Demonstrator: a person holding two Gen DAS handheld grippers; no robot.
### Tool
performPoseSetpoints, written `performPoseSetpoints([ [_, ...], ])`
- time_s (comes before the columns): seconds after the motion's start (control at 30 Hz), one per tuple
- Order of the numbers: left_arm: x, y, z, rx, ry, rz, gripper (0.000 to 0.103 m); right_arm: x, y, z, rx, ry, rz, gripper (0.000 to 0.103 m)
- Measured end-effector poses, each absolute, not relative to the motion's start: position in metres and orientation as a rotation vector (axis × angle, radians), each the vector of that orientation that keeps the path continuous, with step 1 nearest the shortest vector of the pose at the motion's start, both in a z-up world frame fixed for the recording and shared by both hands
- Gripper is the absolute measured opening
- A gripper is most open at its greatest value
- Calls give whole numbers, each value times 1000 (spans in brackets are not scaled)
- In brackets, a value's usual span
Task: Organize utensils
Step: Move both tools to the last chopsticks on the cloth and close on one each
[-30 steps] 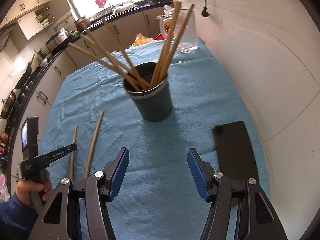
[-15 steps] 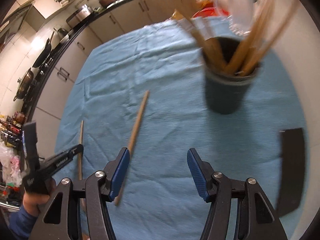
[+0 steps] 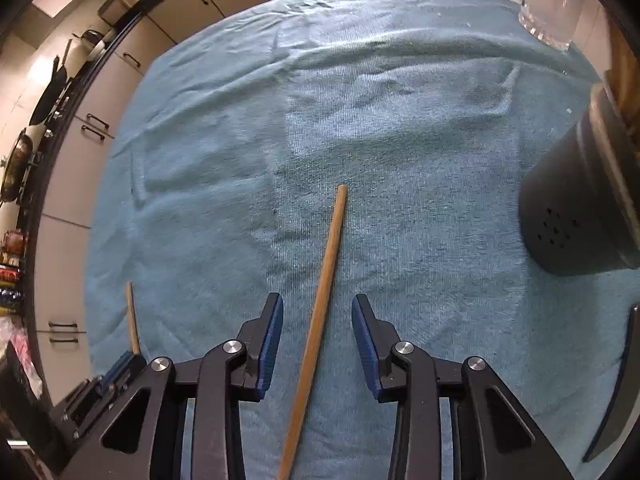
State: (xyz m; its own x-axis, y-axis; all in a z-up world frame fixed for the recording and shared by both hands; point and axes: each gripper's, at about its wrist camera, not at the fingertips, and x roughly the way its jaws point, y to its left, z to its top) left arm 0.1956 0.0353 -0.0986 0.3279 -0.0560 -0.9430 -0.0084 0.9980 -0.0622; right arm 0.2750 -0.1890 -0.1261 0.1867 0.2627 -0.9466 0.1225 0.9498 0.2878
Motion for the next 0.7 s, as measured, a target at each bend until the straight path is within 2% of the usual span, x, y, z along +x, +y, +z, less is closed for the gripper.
performPoseSetpoints([
  [0.13, 202, 32, -99, -45, 1234, -40, 7, 284, -181, -129, 284, 1397, 91, 35],
  [0.17, 203, 31, -99, -43, 1234, -40, 7, 286, -179, -129, 266, 1400, 82, 28],
  [0.2, 204, 30, -99, -41, 1234, -40, 7, 287, -177, -129, 249, 1404, 73, 9],
  [0.4, 212, 27, -96, -77, 1228, -81, 7, 280, -183, -131, 290, 1388, 109, 7],
  [0.7, 210, 28, -33, -172, 1067, -126, 7, 244, -199, -62, 356, 1164, 176, 7],
])
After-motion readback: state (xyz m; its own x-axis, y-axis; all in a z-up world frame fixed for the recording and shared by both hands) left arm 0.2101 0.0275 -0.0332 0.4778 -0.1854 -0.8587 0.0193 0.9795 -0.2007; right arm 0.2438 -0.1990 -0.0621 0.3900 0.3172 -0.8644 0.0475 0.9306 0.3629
